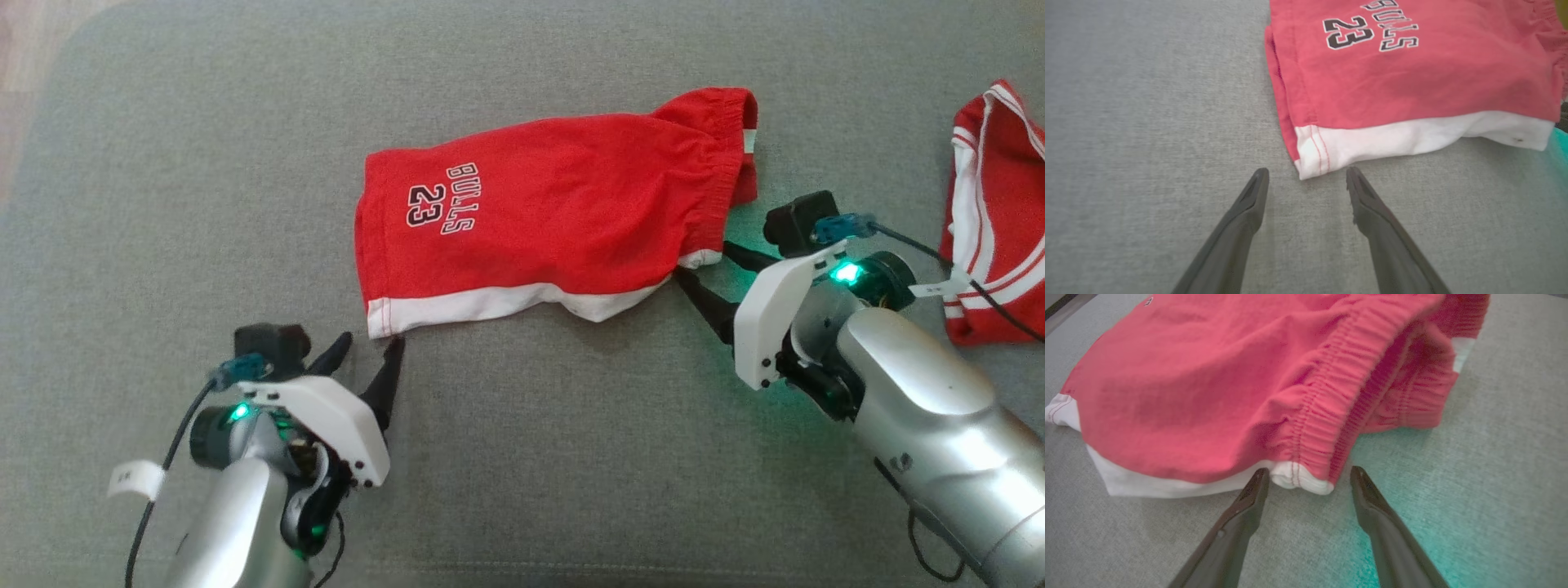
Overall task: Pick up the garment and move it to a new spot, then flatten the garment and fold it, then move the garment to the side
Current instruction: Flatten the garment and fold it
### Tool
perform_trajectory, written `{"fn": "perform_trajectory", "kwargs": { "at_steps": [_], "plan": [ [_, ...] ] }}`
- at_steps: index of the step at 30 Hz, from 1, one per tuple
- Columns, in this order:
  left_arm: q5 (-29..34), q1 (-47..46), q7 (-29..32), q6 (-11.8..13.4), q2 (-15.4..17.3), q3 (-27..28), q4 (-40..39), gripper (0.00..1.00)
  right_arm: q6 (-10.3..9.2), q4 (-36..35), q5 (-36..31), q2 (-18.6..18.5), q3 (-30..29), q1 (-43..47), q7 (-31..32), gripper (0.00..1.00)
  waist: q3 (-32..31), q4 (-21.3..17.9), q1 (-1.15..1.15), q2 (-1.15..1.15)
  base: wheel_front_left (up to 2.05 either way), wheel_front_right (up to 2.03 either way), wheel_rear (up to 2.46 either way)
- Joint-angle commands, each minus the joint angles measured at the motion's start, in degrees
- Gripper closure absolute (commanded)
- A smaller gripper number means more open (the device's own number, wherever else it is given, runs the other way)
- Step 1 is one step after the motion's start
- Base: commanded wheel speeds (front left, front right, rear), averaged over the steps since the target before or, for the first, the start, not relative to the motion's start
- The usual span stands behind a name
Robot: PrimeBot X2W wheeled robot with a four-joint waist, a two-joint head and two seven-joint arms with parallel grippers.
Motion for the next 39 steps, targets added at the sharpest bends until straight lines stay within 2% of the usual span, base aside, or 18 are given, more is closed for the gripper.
{"fn": "perform_trajectory", "kwargs": {
  "at_steps": [1,12,13,14,16,17,18,19,20,31,35,39],
  "plan": [
    [-0.7,-3.2,0.3,-0.3,0.3,1.4,-1.5,0.00,0.39,-0.9,0.8,0.0,0.9,-1.7,-0.9,0.00,0.1,-0.2,0.00,0.00,0.00,0.00,0.00],
    [-2.5,-7.3,3.6,0.0,0.9,1.0,3.2,0.00,0.39,0.8,4.6,1.3,8.6,-4.5,-4.0,0.00,0.9,-1.8,0.00,0.00,0.00,0.00,0.00],
    [-2.7,-7.6,3.5,-0.1,0.9,1.1,3.2,0.05,0.39,0.9,4.9,1.5,9.2,-4.9,-4.3,0.00,1.0,-1.9,0.00,0.00,0.00,0.00,0.00],
    [-3.0,-7.8,3.6,-0.2,0.9,1.0,3.4,0.45,0.39,1.0,5.3,1.7,9.8,-5.3,-4.6,0.00,1.0,-2.0,0.00,0.00,0.00,0.00,0.00],
    [-3.1,-8.1,3.3,-0.3,1.0,0.8,3.5,1.00,0.39,1.3,6.1,1.8,11.0,-5.9,-5.3,0.00,1.0,-2.1,0.00,0.00,0.00,0.00,0.00],
    [-3.3,-8.1,3.2,-0.4,1.1,0.8,3.6,1.00,0.39,1.5,6.5,1.9,11.6,-6.2,-5.6,0.07,1.0,-2.1,0.00,0.00,0.00,0.00,0.00],
    [-3.4,-8.1,3.4,-0.4,1.1,0.5,3.8,1.00,0.39,1.7,6.9,1.9,12.2,-6.4,-5.7,0.44,0.8,-2.1,0.00,0.00,0.00,0.00,0.00],
    [-3.5,-8.0,3.4,-0.5,1.2,0.4,4.0,1.00,0.39,1.8,7.3,1.8,12.8,-6.6,-6.0,0.75,0.6,-2.0,0.00,0.00,0.00,0.00,0.00],
    [-3.8,-8.0,3.1,-0.6,1.2,0.4,4.0,1.00,0.39,1.8,7.7,1.7,13.4,-6.8,-6.4,1.00,0.4,-2.0,0.00,0.00,0.00,0.00,0.00],
    [-6.1,-5.2,0.1,-1.0,3.2,1.7,0.8,1.00,0.39,-0.5,12.3,-1.7,16.6,-7.0,-14.1,1.00,-3.6,-2.8,0.00,0.00,0.00,0.00,0.00],
    [-5.5,-6.2,0.1,-1.1,5.8,1.7,-3.1,1.00,0.39,-2.7,14.1,-3.3,16.7,-7.8,-16.6,1.00,-4.8,-3.5,0.00,0.00,0.00,0.00,0.00],
    [-5.3,-10.4,2.7,-1.3,8.7,1.7,-5.8,1.00,0.39,-5.9,17.4,-4.3,15.9,-9.7,-18.4,1.00,-4.7,-4.1,0.00,0.00,0.00,0.00,0.00]
  ]
}}
